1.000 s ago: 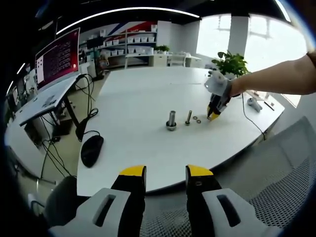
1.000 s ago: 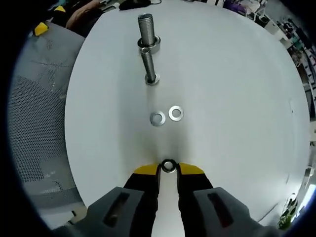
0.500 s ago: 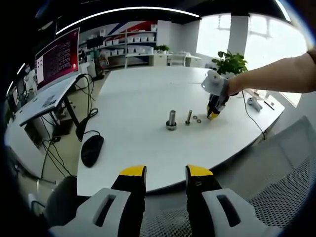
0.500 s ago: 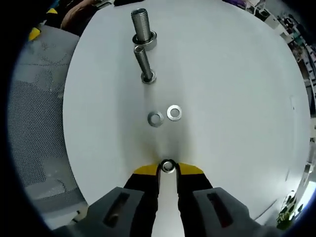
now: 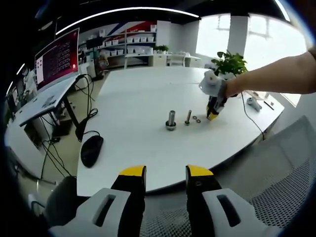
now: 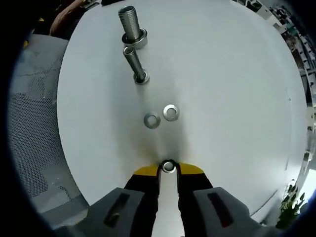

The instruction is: Place the washer onto the threaded stud by aligning its center hole with the stud, sliding it down to the base, and recovering from edge contact or off-axis alignment until the washer reaches the visible bottom stop.

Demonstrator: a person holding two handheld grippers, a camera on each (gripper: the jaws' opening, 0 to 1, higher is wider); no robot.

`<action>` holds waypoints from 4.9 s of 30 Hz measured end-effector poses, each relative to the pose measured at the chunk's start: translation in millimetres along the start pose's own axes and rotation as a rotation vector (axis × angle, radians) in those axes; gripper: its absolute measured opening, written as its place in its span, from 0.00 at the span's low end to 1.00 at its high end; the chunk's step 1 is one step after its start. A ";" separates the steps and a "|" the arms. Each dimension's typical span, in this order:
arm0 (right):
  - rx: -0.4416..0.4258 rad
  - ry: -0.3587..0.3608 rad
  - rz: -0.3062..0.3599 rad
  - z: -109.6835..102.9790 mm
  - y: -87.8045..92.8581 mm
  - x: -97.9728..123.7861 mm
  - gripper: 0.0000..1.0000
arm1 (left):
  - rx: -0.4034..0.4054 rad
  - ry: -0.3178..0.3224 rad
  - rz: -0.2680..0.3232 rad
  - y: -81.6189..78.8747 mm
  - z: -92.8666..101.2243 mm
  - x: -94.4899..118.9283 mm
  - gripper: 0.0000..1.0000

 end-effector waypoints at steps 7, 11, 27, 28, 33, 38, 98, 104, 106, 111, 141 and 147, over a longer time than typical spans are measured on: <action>-0.113 0.037 0.059 -1.8 4.2 2.6 0.15 | -0.004 0.003 0.000 0.5 -0.6 -0.5 0.30; -0.081 0.140 0.088 -6.1 3.3 4.1 0.15 | -0.003 0.003 0.003 0.1 -0.4 -0.4 0.30; -0.023 0.131 0.043 -15.1 -9.4 4.3 0.15 | -0.004 0.007 0.010 -0.8 1.7 0.5 0.30; -0.038 0.124 0.059 -16.9 -10.7 10.7 0.15 | -0.004 0.006 0.011 -0.8 1.1 0.4 0.30; -0.071 0.110 0.182 -14.1 -26.2 45.8 0.15 | 0.004 0.013 0.021 -2.0 1.3 0.4 0.31; -0.084 0.095 0.234 -8.7 -33.5 59.8 0.15 | 0.010 0.014 0.030 -3.2 1.6 0.7 0.30; 0.201 -0.097 0.144 -29.4 -104.5 35.3 0.14 | 0.021 0.005 0.038 -2.6 -0.7 1.0 0.32; 0.198 -0.114 0.127 -34.1 -103.3 22.3 0.14 | 0.023 0.003 0.037 -2.7 -0.7 1.2 0.32; 0.193 -0.117 0.121 -33.2 -103.6 18.3 0.14 | 0.024 0.001 0.038 -3.1 -0.5 1.5 0.32; 0.183 -0.119 0.126 -32.9 -105.5 16.9 0.14 | 0.025 0.001 0.037 -3.0 -0.3 1.5 0.32; 0.051 -0.074 0.241 -35.6 -64.4 15.2 0.33 | 0.019 0.007 0.033 -4.5 2.5 1.9 0.32; 0.013 -0.081 0.225 -27.3 -49.1 10.1 0.33 | 0.018 0.009 0.032 -3.8 0.9 1.5 0.32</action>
Point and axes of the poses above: the point that each gripper's makers call its tool centre point, and the gripper's own axes: x roughly backward along the fingers, z roughly to its right, y roughly out of its underside, the point moved 3 cm from there along x, roughly backward along the fingers, and after that the axes turned 5 degrees about -z, right-handed, at the moved point
